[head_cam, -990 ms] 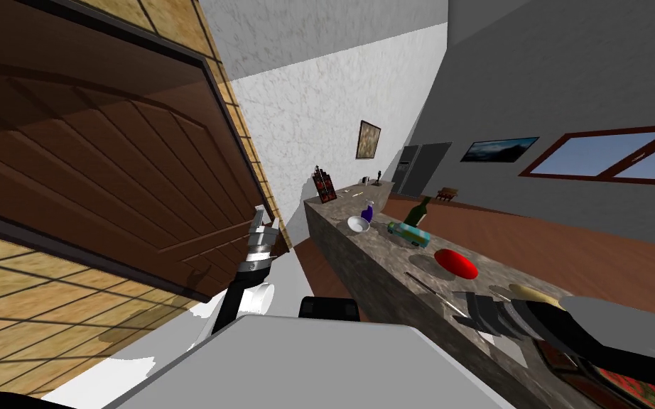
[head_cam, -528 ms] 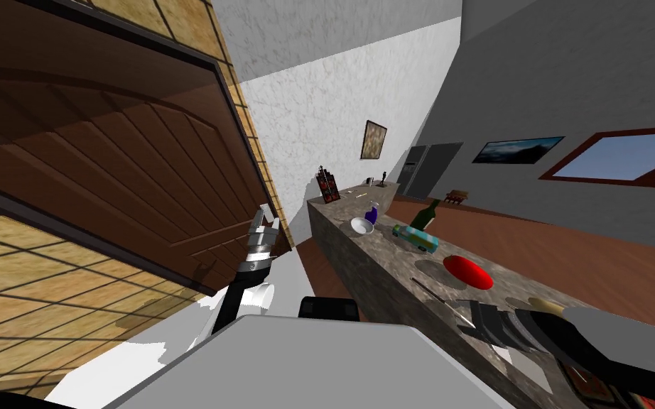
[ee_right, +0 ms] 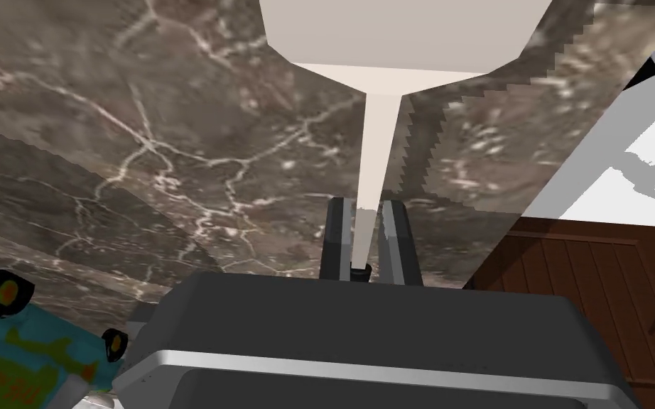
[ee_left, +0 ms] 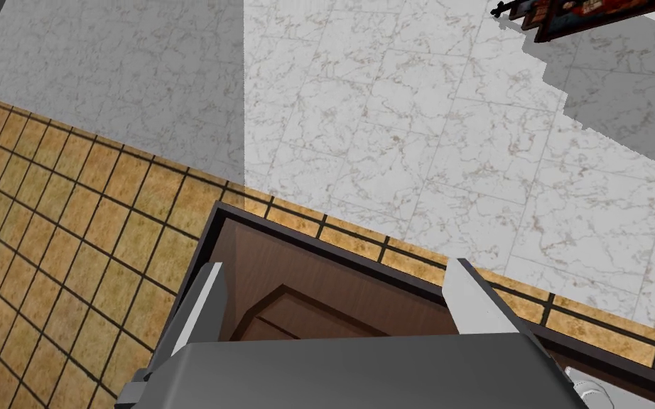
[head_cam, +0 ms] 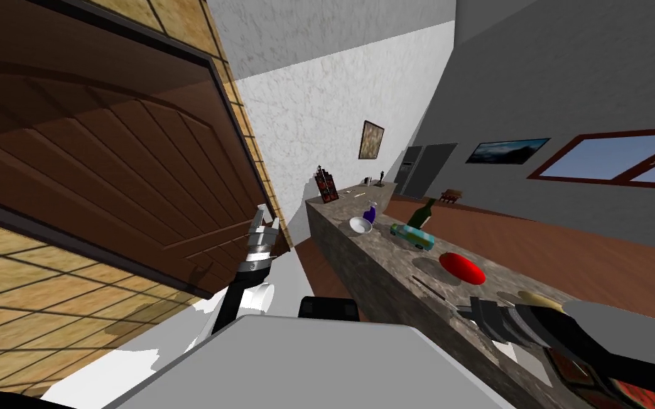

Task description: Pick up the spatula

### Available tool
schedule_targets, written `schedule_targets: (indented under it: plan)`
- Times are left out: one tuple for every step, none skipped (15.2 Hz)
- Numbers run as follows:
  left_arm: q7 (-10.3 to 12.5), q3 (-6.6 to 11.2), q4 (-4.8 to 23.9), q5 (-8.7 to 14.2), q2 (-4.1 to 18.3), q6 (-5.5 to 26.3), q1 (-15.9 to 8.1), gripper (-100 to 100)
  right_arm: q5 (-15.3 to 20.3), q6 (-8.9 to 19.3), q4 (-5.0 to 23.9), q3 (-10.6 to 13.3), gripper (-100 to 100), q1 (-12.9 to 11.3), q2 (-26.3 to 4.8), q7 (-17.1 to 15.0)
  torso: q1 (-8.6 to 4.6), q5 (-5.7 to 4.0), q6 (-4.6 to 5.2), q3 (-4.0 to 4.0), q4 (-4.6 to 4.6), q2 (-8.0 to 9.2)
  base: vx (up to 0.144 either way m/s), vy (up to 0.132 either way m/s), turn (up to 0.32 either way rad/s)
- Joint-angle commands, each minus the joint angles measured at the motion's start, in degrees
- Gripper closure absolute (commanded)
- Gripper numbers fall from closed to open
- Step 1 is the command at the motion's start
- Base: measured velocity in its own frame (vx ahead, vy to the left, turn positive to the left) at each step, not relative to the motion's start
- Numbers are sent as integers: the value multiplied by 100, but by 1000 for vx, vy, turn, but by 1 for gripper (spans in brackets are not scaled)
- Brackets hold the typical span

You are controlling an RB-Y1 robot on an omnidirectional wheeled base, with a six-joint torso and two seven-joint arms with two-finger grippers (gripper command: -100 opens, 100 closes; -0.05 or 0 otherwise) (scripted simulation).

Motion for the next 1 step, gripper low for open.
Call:
schedule_targets:
  plan:
    - [0, 0, 0, 0, 0, 0, 0, 0, 0, 0, 0, 0, 100, 0, 0, 0, 0, 0, 0, 0, 0, 0, -15, 0, -41]
